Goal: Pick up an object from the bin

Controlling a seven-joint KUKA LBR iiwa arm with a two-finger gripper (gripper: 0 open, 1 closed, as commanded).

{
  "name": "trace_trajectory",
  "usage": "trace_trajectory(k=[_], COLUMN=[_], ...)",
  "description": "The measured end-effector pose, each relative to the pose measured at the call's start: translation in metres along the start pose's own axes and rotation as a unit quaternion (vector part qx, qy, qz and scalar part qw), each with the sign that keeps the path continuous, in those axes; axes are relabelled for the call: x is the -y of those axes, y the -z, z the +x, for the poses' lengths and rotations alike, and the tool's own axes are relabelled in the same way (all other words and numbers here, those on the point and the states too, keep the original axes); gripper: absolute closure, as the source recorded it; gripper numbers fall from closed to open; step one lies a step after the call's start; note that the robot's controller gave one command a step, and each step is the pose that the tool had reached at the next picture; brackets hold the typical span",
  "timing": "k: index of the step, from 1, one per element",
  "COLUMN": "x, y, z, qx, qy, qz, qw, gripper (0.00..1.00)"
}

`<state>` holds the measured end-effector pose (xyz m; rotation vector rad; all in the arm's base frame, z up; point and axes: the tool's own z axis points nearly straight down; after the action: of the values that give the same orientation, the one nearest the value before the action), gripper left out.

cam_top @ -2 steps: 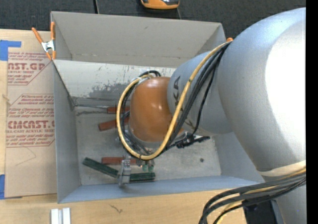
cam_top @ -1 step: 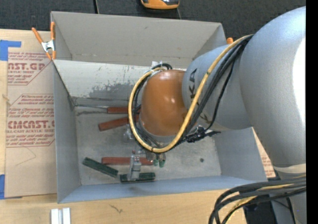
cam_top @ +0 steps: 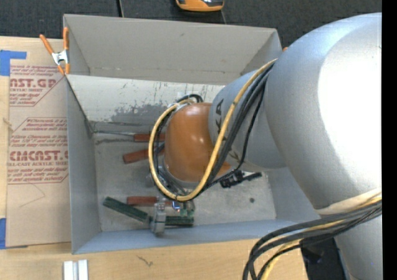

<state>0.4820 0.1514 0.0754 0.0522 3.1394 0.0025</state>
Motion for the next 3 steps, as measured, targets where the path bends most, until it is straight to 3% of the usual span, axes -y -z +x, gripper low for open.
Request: trace_trajectory(k=[1,3], x=[-0.0027,-0.0028], y=[-0.0205,-0.0138], z=[-0.0016,-0.0008], qx=[0.0016,0.0002], qy=[-0.019,-0.022], qz=[-0.001,-0.001], qw=[0.9998,0.9998], gripper=[1.00,1.00])
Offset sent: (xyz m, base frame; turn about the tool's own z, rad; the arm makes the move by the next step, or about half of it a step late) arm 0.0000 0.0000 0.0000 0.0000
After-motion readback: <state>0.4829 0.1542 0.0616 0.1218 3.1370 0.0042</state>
